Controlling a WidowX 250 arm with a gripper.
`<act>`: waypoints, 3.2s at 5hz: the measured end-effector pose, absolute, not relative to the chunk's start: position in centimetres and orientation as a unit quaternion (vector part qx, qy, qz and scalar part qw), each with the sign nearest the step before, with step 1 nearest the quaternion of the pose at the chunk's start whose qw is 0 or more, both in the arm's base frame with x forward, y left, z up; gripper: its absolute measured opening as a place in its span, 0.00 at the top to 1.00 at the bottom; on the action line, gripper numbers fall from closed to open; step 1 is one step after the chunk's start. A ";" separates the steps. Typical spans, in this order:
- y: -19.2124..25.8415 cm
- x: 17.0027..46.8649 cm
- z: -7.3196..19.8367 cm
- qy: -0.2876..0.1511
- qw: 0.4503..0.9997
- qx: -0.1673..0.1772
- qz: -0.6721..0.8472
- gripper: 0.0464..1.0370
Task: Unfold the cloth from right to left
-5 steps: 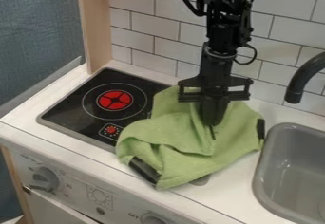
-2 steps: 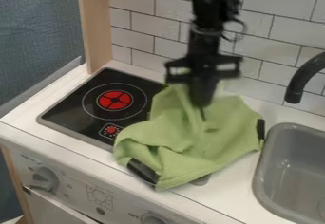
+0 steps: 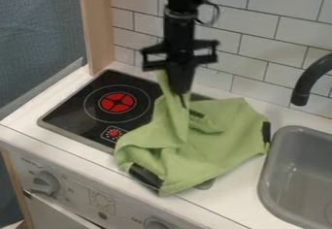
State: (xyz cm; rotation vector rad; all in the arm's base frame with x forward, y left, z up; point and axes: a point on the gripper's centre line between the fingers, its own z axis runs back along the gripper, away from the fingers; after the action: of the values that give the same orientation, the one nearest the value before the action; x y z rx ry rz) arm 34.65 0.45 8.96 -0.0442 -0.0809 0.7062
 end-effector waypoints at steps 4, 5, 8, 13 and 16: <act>8.5 37.6 7.3 0.000 0.933 -0.004 0.361 1.00; 9.4 38.2 7.2 0.001 0.938 -0.004 0.347 1.00; 13.2 38.8 5.2 0.007 0.958 0.030 0.285 1.00; 14.8 37.5 4.2 0.029 0.959 0.037 0.281 0.26; 12.8 36.6 8.1 0.003 0.961 -0.008 0.277 0.04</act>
State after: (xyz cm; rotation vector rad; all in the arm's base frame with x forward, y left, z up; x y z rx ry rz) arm 36.64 12.78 8.13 -0.0167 0.0052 0.5619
